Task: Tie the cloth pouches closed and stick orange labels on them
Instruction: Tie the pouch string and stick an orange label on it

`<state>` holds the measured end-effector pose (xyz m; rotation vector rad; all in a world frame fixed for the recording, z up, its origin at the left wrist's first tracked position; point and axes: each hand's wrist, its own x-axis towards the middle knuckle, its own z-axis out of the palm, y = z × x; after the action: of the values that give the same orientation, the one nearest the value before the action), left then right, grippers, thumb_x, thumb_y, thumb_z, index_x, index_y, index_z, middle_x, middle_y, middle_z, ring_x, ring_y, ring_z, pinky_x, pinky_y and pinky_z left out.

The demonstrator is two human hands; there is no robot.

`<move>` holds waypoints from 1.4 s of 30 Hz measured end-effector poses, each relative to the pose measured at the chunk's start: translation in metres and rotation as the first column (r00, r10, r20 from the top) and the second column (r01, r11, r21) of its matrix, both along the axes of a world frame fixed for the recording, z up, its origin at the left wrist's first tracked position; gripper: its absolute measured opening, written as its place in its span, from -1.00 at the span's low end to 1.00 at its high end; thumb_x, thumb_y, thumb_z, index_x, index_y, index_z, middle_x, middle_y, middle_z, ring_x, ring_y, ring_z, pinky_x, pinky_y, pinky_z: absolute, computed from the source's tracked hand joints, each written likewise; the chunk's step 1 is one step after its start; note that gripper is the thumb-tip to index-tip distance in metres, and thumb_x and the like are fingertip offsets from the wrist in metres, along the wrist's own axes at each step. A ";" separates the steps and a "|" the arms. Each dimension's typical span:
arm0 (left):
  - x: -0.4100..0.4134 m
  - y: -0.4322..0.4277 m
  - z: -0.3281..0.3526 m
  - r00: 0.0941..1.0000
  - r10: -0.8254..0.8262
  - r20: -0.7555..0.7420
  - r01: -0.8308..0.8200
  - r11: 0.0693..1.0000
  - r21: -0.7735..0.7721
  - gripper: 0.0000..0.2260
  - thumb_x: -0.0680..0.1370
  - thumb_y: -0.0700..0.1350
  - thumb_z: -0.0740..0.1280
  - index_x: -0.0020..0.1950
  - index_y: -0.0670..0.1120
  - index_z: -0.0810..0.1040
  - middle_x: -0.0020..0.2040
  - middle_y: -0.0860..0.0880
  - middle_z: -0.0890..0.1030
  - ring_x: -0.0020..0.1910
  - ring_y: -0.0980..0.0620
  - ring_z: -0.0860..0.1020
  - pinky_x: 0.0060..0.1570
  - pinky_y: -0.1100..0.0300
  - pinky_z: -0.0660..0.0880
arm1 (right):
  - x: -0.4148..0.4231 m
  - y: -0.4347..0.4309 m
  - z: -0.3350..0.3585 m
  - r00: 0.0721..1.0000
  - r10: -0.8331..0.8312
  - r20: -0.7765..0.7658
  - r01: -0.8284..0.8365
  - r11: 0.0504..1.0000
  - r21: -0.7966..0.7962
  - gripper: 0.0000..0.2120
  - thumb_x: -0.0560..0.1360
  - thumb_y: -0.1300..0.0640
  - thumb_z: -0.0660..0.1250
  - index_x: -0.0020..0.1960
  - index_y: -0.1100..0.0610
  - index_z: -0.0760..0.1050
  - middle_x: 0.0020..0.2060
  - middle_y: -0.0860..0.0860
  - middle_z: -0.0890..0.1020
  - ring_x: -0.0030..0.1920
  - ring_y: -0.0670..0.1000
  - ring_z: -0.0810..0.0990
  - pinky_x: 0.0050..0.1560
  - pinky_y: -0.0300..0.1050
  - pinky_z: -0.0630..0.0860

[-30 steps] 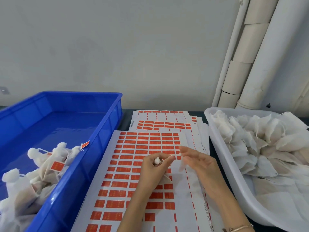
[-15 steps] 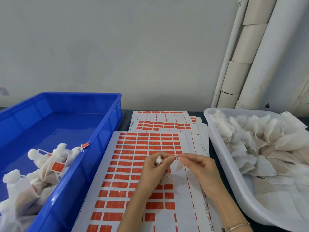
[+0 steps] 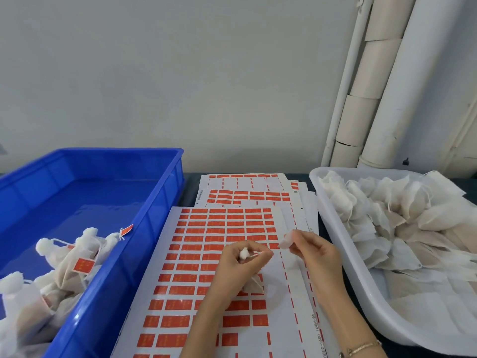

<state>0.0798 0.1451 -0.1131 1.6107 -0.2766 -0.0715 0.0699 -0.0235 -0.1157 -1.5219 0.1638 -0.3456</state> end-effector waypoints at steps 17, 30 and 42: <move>0.001 -0.004 -0.003 0.999 0.021 0.049 -0.022 1.000 0.022 -0.98 0.47 -0.10 0.45 -0.17 -0.01 0.68 -0.25 0.05 0.67 -0.26 0.11 0.60 -0.21 0.34 0.52 | -0.002 0.010 -0.003 0.994 0.084 -0.068 -0.089 0.994 -0.071 -0.93 0.42 0.07 0.46 -0.10 -0.05 0.64 -0.20 -0.24 0.69 -0.17 -0.12 0.68 -0.21 -0.30 0.52; 0.003 -0.005 -0.004 0.994 0.107 0.019 -0.108 0.992 0.062 -0.96 0.45 -0.13 0.47 -0.20 -0.02 0.66 -0.26 0.10 0.66 -0.23 0.14 0.61 -0.27 0.43 0.49 | -0.004 0.010 0.000 0.993 0.105 -0.054 -0.106 0.994 -0.017 -0.86 0.40 0.10 0.47 -0.05 -0.03 0.65 -0.11 -0.19 0.71 -0.12 -0.06 0.69 -0.10 -0.14 0.59; 0.001 -0.004 0.001 0.991 0.134 -0.013 -0.133 0.990 0.050 -0.92 0.47 -0.10 0.45 -0.23 0.04 0.68 -0.37 0.09 0.63 -0.38 0.16 0.56 -0.33 0.39 0.49 | 0.001 0.011 0.003 0.961 0.276 -0.027 -0.272 0.955 0.116 -0.60 0.40 -0.17 0.37 0.23 -0.20 0.47 0.00 -0.25 0.66 0.03 -0.20 0.63 -0.14 -0.29 0.57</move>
<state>0.0809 0.1413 -0.1124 1.6727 -0.1543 0.0113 0.0711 -0.0126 -0.1127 -1.4193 0.0037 -0.0806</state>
